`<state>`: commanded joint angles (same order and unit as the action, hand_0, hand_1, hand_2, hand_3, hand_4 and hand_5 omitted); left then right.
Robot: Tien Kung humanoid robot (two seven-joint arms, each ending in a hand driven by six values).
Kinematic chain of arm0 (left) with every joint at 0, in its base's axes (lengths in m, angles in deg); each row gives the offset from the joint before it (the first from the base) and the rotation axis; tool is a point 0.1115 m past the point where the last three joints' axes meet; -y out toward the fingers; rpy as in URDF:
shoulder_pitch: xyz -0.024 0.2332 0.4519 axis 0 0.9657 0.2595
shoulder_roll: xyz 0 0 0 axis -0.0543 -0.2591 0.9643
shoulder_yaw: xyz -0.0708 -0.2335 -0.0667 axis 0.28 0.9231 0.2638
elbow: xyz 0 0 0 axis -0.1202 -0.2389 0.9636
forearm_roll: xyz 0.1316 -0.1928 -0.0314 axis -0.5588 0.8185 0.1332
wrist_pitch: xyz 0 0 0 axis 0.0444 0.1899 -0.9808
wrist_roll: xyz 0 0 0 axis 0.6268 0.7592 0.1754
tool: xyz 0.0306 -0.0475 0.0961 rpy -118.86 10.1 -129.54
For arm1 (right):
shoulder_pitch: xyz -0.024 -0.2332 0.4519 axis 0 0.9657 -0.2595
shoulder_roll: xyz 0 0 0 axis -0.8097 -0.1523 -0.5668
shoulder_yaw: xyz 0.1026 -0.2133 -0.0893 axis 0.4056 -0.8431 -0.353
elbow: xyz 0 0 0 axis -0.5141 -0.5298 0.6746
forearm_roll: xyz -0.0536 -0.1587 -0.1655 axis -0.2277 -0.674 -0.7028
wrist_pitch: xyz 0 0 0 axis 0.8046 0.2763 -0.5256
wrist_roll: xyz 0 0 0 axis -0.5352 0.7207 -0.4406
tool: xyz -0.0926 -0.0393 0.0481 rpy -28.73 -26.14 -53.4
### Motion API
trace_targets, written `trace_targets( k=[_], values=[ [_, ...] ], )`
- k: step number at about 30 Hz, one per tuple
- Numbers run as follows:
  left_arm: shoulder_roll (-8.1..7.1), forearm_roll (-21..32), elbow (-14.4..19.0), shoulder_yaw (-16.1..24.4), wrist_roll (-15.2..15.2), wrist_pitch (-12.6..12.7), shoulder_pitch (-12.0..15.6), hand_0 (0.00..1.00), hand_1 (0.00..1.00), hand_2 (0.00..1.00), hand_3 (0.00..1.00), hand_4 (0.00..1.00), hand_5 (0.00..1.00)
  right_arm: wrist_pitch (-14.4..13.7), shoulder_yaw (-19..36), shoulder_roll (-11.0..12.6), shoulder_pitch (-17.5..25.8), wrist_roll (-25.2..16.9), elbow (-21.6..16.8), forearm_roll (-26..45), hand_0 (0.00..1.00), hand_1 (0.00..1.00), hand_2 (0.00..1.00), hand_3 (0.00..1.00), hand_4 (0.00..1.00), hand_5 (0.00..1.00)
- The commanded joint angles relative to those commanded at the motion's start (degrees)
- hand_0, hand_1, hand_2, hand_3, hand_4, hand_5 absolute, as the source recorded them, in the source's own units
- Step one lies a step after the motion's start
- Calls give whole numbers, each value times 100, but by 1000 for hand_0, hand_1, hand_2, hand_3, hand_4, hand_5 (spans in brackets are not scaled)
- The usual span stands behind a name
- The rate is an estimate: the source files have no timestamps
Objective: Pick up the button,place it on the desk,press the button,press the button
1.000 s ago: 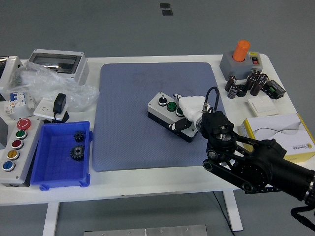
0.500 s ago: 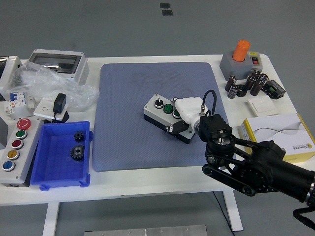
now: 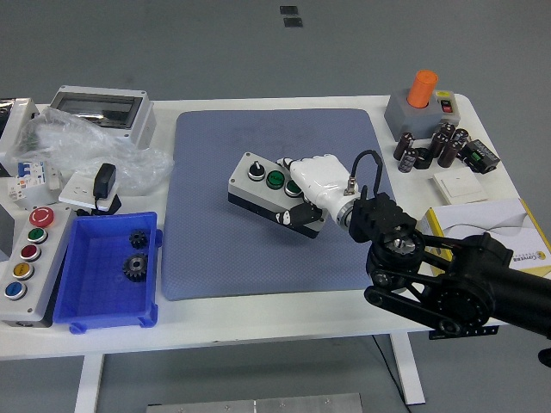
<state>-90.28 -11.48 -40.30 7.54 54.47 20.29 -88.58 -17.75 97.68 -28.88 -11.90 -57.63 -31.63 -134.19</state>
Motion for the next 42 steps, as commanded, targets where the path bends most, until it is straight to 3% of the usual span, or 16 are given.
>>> trace_targets(
  k=[6, 10, 11, 16, 17, 34, 35, 40, 41, 42],
  values=[
    [2, -27, 0, 21, -5, 9, -3, 637, 645, 606, 639, 659, 394, -623, -705, 124, -426, -769, 55, 23, 281, 477, 391, 393, 449, 2],
    [1, -50, 0, 37, -9, 14, -5, 637, 645, 606, 639, 659, 394, -783, -1139, 71, -611, -1098, 267, -132, 281, 477, 391, 393, 449, 2],
    [1, -53, 0, 39, -9, 16, -6, 637, 645, 606, 640, 662, 397, -785, -1214, 34, -647, -1178, 370, -200, 347, 491, 403, 409, 458, 2],
    [-3, -68, 1, 47, -9, 22, -13, 637, 645, 606, 640, 662, 397, -453, -1143, -115, -723, -1577, 767, -484, 347, 491, 403, 409, 458, 2],
    [-3, -68, 2, 46, -8, 23, -14, 636, 645, 606, 640, 664, 399, -398, -1117, -132, -726, -1624, 814, -516, 447, 510, 417, 430, 433, 2],
    [-6, -27, 6, 4, 18, 34, -10, 635, 645, 606, 641, 665, 399, -10, -1148, -191, -720, -1647, 1054, -243, 488, 536, 436, 442, 416, 2],
    [-5, -27, 6, 3, 18, 34, -11, 634, 645, 606, 640, 666, 401, 0, -1157, -190, -720, -1635, 1056, -224, 591, 640, 599, 579, 443, 2],
    [-5, -27, 5, 1, 22, 37, -14, 634, 645, 606, 640, 666, 401, 34, -1210, -185, -719, -1554, 1080, -159, 591, 640, 599, 579, 443, 2],
    [-6, -31, 5, 4, 23, 37, -13, 634, 645, 606, 640, 666, 402, 39, -1217, -185, -718, -1535, 1083, -158, 540, 636, 656, 674, 575, 26],
    [-6, -35, 4, 7, 23, 38, -12, 634, 645, 606, 640, 666, 402, 45, -1224, -186, -716, -1518, 1086, -156, 540, 636, 656, 674, 575, 26]
  ],
)
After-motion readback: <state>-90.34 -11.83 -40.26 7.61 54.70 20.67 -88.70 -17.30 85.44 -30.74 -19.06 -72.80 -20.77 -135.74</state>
